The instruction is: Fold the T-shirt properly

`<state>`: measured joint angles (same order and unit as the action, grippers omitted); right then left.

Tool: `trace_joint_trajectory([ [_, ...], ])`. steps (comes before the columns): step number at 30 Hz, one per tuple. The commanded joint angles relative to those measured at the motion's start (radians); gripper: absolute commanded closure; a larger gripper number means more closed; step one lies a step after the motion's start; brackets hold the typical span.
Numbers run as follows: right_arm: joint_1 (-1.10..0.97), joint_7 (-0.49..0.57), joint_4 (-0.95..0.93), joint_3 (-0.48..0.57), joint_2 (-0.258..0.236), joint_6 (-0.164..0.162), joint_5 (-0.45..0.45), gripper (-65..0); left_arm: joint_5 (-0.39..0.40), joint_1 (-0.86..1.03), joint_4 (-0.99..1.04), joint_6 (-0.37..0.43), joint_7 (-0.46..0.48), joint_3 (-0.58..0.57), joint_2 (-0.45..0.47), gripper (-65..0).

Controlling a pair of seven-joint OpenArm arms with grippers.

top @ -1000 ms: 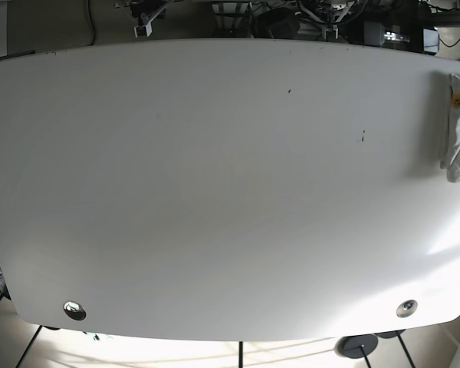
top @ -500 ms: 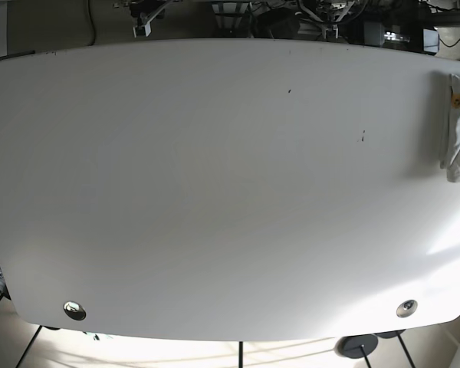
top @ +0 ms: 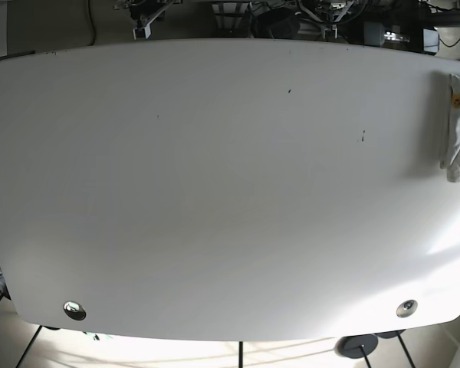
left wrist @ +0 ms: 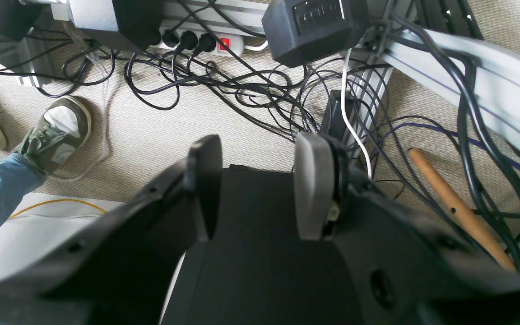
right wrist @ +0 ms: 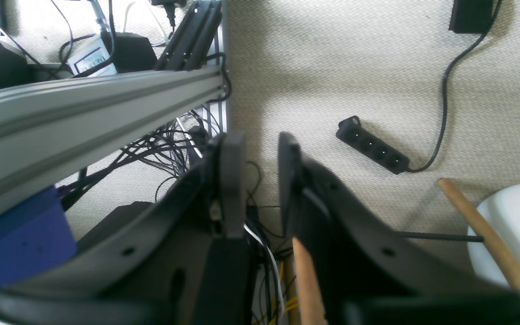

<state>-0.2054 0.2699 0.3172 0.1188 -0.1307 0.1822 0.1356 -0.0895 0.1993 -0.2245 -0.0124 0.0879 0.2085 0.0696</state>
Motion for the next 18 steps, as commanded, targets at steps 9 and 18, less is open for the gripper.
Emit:
trace_joint_trajectory([
  [9, -0.011, 0.023, 0.004, -0.001, -0.007, 0.001, 0.005, -11.8, 0.005, 0.009, -0.004, -0.002, 0.011, -0.003, 0.0, -24.3],
  [18, -0.009, 0.01, 0.005, 0.001, -0.006, 0.004, 0.004, -12.0, 0.004, 0.009, -0.004, -0.002, 0.02, -0.003, 0.001, -24.4],
])
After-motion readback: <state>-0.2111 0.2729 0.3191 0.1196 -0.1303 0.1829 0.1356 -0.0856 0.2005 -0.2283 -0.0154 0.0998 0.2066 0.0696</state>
